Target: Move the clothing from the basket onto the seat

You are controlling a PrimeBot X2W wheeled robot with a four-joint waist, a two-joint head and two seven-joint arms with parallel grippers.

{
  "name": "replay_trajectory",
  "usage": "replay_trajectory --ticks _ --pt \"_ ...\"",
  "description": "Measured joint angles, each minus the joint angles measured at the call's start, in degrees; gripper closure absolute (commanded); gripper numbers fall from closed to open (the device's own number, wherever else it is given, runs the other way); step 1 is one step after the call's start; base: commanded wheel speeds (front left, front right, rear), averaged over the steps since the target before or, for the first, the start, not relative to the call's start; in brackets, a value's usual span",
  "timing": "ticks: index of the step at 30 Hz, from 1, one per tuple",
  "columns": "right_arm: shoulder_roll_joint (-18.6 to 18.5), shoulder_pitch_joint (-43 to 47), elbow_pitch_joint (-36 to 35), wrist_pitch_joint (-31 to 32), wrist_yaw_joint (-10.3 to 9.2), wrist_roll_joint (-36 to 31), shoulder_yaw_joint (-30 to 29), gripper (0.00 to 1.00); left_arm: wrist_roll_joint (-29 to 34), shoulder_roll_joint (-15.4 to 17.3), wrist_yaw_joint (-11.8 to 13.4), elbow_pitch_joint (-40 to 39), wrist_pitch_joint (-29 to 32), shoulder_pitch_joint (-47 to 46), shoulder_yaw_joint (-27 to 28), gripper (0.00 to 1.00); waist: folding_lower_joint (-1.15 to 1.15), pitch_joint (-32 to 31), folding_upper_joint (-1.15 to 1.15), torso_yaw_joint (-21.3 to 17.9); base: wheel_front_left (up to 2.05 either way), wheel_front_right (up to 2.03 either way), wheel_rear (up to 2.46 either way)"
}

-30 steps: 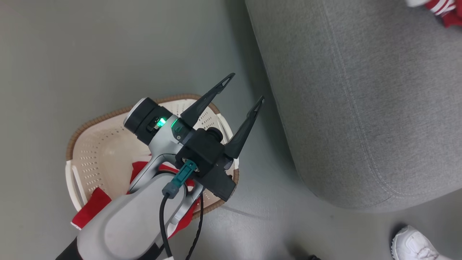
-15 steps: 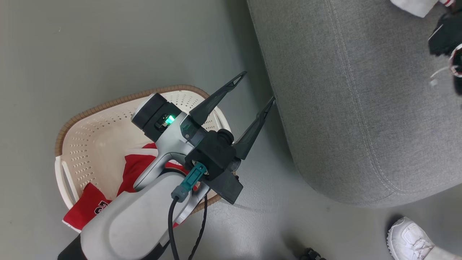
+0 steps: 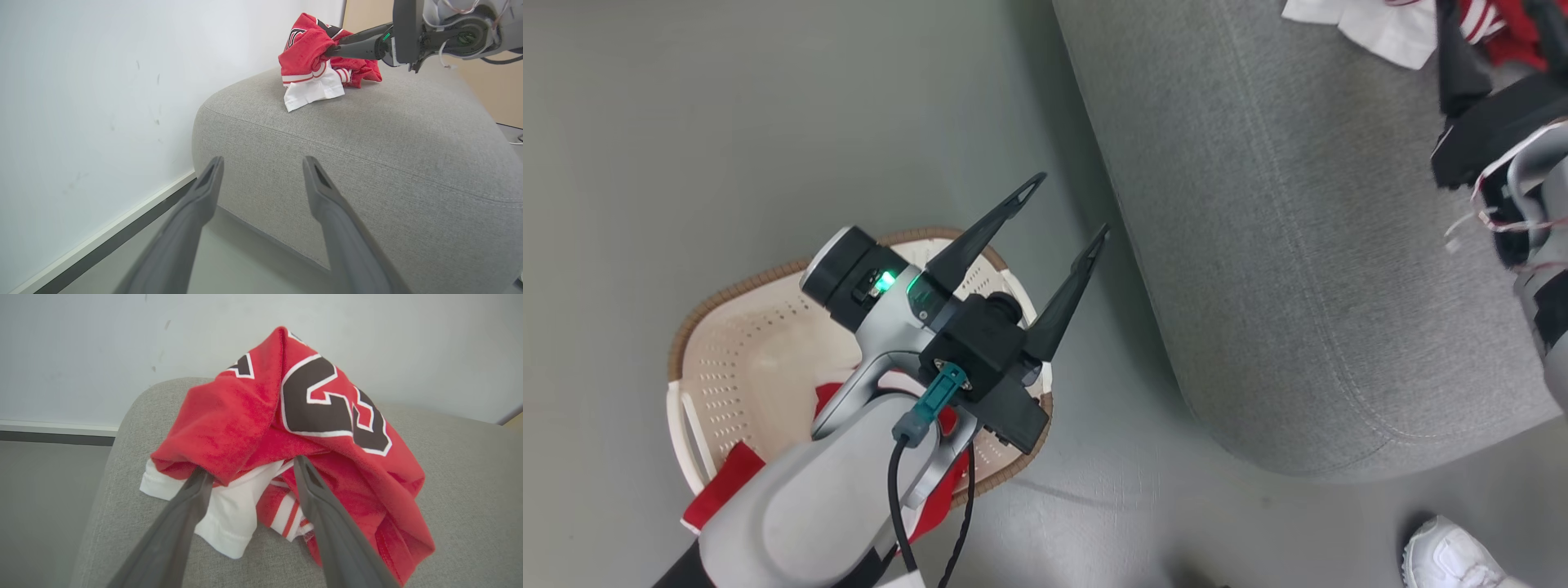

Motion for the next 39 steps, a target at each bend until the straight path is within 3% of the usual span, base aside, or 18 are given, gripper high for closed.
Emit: replay_trajectory --ticks 15,24,39 --pt "0.2 10.2 -6.9 0.0 0.57 -1.5 1.6 0.00 -5.4 -2.0 0.9 6.6 -2.2 6.3 3.7 0.00 -0.01 -10.4 -0.01 2.0 0.00 0.00 0.00" --pt "2.5 18.2 -11.1 0.0 0.42 -0.5 -0.2 0.00 -8.5 -2.8 1.2 8.9 -2.7 11.7 7.5 0.00 -0.02 -17.6 -0.02 4.9 0.00 0.00 0.00" --pt "5.0 34.0 -22.3 0.0 -2.61 0.8 -1.6 0.00 -11.3 0.2 1.9 7.0 -2.7 25.8 16.5 0.00 -0.02 -28.2 -0.01 10.2 0.00 0.00 0.00"
